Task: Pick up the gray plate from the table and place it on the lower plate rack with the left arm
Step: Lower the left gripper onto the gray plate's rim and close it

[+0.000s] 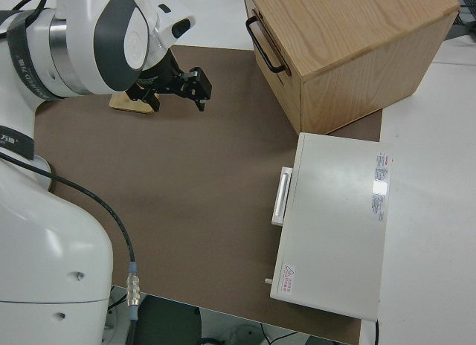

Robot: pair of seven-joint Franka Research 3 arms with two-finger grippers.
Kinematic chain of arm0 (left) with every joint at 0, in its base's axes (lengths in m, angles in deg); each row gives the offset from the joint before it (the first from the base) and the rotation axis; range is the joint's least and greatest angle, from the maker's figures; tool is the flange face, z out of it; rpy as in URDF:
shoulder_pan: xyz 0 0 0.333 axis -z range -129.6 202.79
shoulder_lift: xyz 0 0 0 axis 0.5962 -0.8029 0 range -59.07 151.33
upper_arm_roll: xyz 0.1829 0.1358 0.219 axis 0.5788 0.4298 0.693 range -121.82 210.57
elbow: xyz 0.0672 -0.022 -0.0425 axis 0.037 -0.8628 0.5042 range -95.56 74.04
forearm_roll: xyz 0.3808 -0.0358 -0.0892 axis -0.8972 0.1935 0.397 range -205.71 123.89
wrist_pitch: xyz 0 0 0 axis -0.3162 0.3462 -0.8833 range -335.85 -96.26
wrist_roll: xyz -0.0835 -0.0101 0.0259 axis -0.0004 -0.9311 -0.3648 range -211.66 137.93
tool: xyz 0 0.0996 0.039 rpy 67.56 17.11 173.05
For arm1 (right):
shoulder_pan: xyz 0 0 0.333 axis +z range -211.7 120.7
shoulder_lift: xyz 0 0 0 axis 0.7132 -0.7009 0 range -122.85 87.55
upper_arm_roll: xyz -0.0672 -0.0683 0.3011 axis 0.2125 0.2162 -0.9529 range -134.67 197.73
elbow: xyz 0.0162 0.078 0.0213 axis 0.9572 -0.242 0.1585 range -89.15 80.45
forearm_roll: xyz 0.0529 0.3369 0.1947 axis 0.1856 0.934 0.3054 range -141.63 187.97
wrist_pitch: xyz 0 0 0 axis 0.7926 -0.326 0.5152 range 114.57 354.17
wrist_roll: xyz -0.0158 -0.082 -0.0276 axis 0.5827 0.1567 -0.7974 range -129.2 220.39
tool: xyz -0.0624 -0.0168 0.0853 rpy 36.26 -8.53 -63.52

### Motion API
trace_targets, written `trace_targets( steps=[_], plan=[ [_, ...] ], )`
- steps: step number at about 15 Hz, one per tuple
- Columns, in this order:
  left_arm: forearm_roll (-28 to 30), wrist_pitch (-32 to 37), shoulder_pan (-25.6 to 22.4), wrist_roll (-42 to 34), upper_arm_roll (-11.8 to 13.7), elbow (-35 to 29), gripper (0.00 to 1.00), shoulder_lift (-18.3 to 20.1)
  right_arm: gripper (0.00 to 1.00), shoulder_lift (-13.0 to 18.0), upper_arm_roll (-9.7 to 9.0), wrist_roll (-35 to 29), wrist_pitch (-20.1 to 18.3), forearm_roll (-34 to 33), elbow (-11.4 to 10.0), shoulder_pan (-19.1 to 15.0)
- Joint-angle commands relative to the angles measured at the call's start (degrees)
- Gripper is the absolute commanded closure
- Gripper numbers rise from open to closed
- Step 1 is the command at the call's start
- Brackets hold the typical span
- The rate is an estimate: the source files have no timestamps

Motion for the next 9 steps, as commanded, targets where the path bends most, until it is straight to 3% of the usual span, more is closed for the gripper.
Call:
trace_targets(
  steps=[1,9],
  plan=[
    [0.8,-1.6,-0.3,0.5,-0.2,-1.1,0.01,-1.3,0.017,0.1,-1.38,-0.8,-1.0,-0.1,0.6,-1.5],
    [1.7,-1.8,-0.4,0.1,-0.1,-1.0,0.02,-5.2,0.017,0.1,-1.38,-0.8,-1.0,-0.1,0.6,-1.5]
  ],
)
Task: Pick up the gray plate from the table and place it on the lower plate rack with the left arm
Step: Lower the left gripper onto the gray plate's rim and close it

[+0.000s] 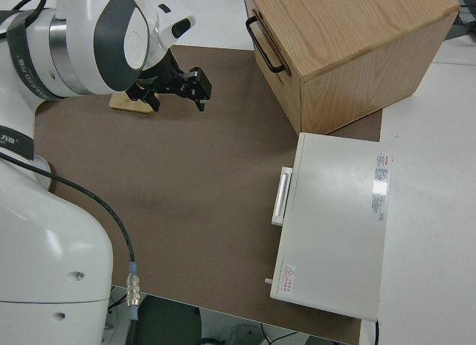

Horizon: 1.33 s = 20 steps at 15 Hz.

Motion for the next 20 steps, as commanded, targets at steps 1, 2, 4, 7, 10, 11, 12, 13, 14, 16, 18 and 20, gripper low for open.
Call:
trace_targets(
  steps=[1,2,4,7,10,11,12,13,14,16,18,20],
  plan=[
    [1.3,-1.4,-0.3,-0.1,-0.1,-0.5,0.03,-1.7,0.017,0.1,-1.38,-0.8,-1.0,-0.1,0.6,-1.5],
    [1.3,-1.5,-0.3,-0.1,-0.1,-0.5,0.07,-1.9,0.017,0.1,-1.38,-0.8,-1.0,-0.1,0.6,-1.5],
    [1.3,-1.5,-0.6,0.2,-0.1,-0.5,0.23,-1.9,0.017,0.1,-1.38,-0.8,-1.0,-0.1,0.6,-1.5],
    [1.5,-1.5,-0.7,0.5,-0.1,-0.3,0.53,-1.9,0.017,0.1,-1.38,-0.8,-1.0,-0.1,0.6,-1.5],
    [1.5,-1.5,-0.7,0.5,-0.1,-0.2,0.77,-1.9,0.017,0.1,-1.38,-0.8,-1.0,-0.1,0.6,-1.5],
    [1.5,-1.5,-0.7,0.5,-0.1,-0.2,0.85,-1.9,0.017,0.1,-1.38,-0.8,-1.0,-0.1,0.6,-1.5],
    [1.5,-1.5,-0.7,0.4,-0.1,-0.2,0.92,-1.8,0.017,0.1,-1.38,-0.8,-1.0,-0.1,0.6,-1.5],
    [1.5,-1.5,-0.7,0.4,-0.1,-0.1,0.99,-1.9,0.017,0.1,-1.38,-0.8,-1.0,-0.1,0.6,-1.5],
    [1.5,-1.5,-0.8,0.4,-0.1,-0.1,1.00,-1.8,0.017,0.1,-1.38,-0.8,-1.0,-0.1,0.6,-1.5],
    [1.7,-1.5,-0.8,0.3,-0.1,0.0,1.00,-1.8,0.017,0.1,-1.38,-0.8,-1.0,-0.1,0.6,-1.5],
    [1.8,-1.5,-0.8,0.2,0.0,0.1,1.00,-1.8,0.017,0.1,-1.38,-0.8,-1.0,-0.2,0.6,-1.5],
    [1.8,-1.4,-1.1,0.1,0.0,0.4,1.00,-1.8,0.017,0.1,-1.38,-0.8,-1.0,-0.1,0.6,-1.5]
  ],
)
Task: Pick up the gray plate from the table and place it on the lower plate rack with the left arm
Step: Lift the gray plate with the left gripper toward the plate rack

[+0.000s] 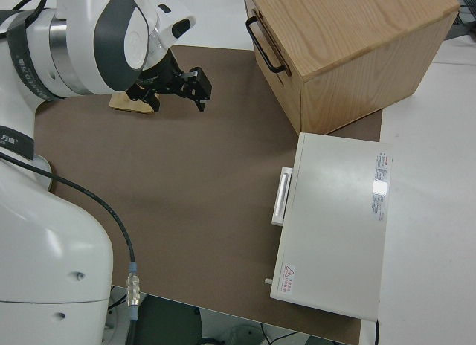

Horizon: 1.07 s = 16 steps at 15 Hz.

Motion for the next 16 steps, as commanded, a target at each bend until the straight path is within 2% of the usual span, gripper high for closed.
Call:
trace_targets(
  steps=[1,7,11,14,16],
  plan=[
    [0.4,-0.9,-0.7,-0.1,-0.1,1.0,1.00,-0.4,0.017,0.1,-1.38,-0.8,-1.0,-0.1,0.6,-1.5],
    [0.5,1.9,-1.0,-0.2,0.5,6.4,1.00,-0.3,0.017,0.1,-1.38,-0.8,-1.0,-0.1,0.6,-1.5],
    [0.4,7.7,-1.1,-0.2,1.8,11.6,1.00,0.0,0.017,0.1,-1.38,-0.8,-1.0,-0.1,0.6,-1.5],
    [-0.2,13.9,-1.0,1.0,1.9,16.2,1.00,0.2,0.017,0.1,-1.38,-0.8,-1.0,-0.2,0.6,-1.5],
    [-1.8,18.3,-1.1,2.8,3.1,19.5,1.00,0.3,0.017,0.1,-1.38,-0.8,-1.0,-0.2,0.6,-1.5]
  ],
)
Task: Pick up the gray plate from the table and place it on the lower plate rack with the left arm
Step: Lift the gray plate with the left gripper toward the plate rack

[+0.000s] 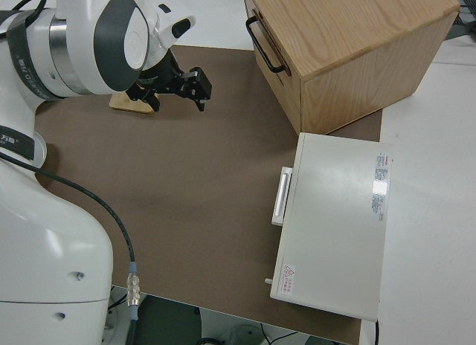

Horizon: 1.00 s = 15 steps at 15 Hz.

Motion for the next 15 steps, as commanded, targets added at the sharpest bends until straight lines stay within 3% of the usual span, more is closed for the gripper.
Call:
trace_targets(
  steps=[1,4,8,10,15],
  plan=[
    [-3.4,8.5,0.0,3.3,1.2,6.3,1.00,0.3,0.017,0.1,-1.38,-0.8,-1.0,-0.1,0.6,-1.5],
    [-11.1,14.2,0.4,7.9,0.6,9.0,1.00,1.1,0.017,0.1,-1.38,-0.8,-1.0,-0.1,0.6,-1.5],
    [-21.7,22.9,0.8,8.7,-0.6,11.6,1.00,1.5,0.017,0.1,-1.38,-0.8,-1.0,-0.1,0.6,-1.5],
    [-28.2,24.6,0.9,8.8,-2.7,11.7,1.00,1.6,0.017,0.1,-1.38,-0.8,-1.0,-0.1,0.6,-1.5],
    [-38.0,26.6,1.0,12.4,-4.9,11.6,1.00,1.5,0.017,0.1,-1.38,-0.8,-1.0,-0.1,0.6,-1.5]
  ],
)
